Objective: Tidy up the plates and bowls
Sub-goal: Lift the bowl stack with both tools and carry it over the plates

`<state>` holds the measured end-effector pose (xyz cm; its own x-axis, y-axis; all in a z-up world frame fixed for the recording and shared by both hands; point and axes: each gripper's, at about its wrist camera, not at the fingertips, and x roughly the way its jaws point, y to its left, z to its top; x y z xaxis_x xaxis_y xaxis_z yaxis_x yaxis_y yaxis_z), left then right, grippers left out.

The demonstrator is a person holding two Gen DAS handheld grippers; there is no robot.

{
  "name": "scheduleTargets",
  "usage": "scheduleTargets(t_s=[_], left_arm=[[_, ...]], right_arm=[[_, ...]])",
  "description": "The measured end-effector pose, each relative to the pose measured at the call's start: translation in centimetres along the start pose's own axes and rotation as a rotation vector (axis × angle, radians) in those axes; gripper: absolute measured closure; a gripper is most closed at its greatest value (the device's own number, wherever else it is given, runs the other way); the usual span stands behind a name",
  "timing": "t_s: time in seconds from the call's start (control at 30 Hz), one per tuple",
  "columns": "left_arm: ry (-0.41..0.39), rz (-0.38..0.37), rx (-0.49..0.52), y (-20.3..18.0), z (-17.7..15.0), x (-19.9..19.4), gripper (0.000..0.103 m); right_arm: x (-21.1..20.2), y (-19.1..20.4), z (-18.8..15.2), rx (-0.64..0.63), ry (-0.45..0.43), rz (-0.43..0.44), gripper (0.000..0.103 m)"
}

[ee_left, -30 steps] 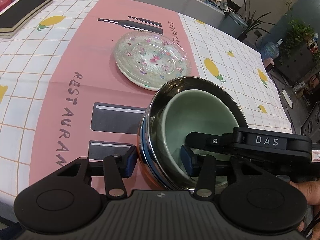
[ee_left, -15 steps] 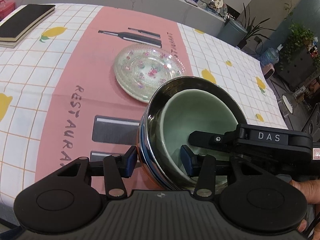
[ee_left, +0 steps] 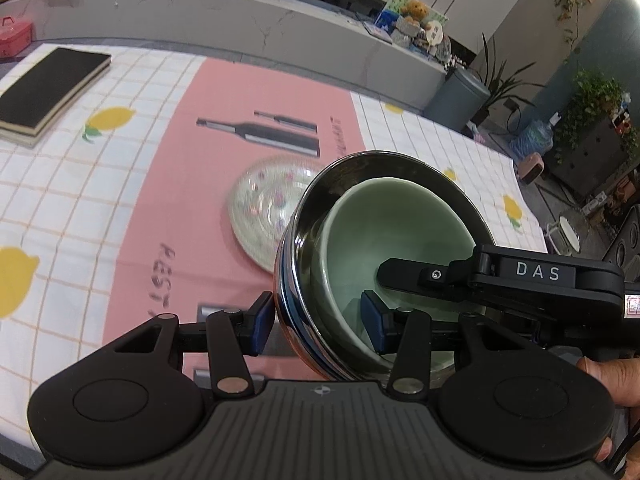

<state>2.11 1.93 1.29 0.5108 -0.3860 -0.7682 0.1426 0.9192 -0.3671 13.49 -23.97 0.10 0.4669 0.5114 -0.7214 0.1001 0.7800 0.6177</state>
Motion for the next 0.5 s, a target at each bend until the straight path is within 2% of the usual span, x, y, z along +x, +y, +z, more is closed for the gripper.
scheduleTargets(t_s=[0.5], left_arm=[[-0.051,-0.001,0.009,-0.3,5.8,0.2,0.05]], right_arm=[[0.0,2.8,4.7,-0.05,-0.043,0.001,0.05]])
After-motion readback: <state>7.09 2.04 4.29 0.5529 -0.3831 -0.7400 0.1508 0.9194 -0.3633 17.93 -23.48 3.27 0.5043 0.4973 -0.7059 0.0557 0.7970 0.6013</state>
